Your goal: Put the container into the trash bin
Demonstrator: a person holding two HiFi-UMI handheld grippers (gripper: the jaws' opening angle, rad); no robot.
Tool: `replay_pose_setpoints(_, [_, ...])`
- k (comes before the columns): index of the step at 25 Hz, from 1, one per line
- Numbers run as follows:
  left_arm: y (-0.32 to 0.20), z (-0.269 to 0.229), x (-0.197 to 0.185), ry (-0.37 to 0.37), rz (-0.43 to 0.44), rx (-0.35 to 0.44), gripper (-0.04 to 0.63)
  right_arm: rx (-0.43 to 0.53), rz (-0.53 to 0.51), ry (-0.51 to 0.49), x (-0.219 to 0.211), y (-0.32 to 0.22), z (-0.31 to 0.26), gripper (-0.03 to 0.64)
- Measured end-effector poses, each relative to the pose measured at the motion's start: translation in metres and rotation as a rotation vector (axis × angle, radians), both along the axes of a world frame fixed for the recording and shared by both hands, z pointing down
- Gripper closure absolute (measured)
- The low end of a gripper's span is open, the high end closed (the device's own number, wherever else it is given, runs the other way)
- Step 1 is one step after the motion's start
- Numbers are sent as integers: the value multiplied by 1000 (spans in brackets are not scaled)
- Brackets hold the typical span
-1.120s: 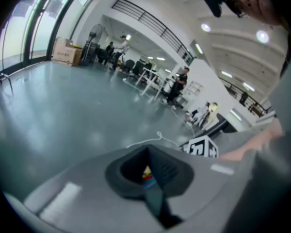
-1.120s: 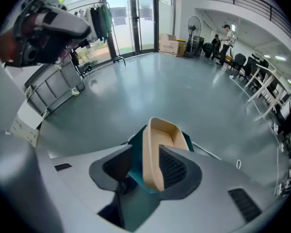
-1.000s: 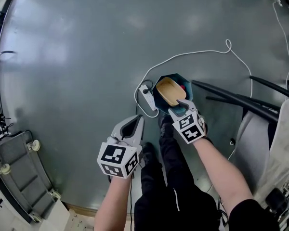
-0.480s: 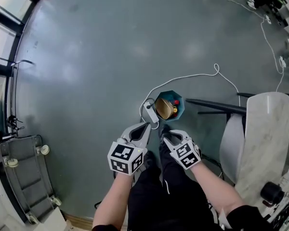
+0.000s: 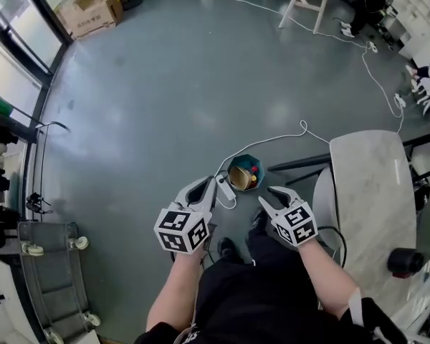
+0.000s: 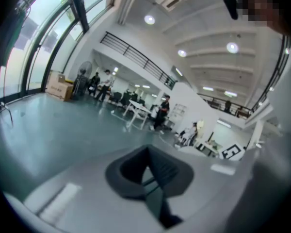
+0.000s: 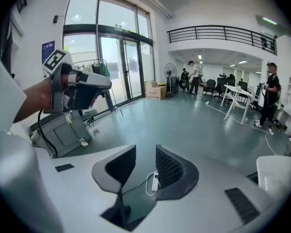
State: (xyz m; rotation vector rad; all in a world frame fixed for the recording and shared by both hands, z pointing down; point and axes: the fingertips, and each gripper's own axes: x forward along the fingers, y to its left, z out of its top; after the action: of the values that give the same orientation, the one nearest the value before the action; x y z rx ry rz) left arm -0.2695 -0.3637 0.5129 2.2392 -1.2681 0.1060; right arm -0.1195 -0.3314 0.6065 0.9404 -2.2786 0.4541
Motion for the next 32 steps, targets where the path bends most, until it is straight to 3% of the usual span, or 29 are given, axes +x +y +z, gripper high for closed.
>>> replay_pose_setpoints(5, [32, -38, 10, -53, 14, 49, 588, 67, 6, -46, 11, 14, -51, 498])
replay_pose_setpoints(9, [33, -77, 33, -111, 31, 141, 588, 150, -37, -57, 24, 18, -84, 521])
replay_pose_setpoints(14, [23, -115, 74, -171, 35, 222, 588, 253, -9, -184, 69, 19, -148, 530])
replay_pose_setpoints(18, [21, -134, 114, -176, 34, 238, 588, 345, 23, -261, 132, 24, -205, 619])
replay_pose_setpoints(21, [24, -141, 142, -205, 45, 263, 588, 386, 44, -322, 175, 35, -226, 621])
replay_pose_setpoints(25, [29, -158, 175, -181, 63, 291, 588, 455, 85, -403, 213, 47, -251, 623])
replay_pose_setpoints(32, [45, -176, 206, -166, 117, 348, 588, 508, 127, -352, 249, 65, -246, 624])
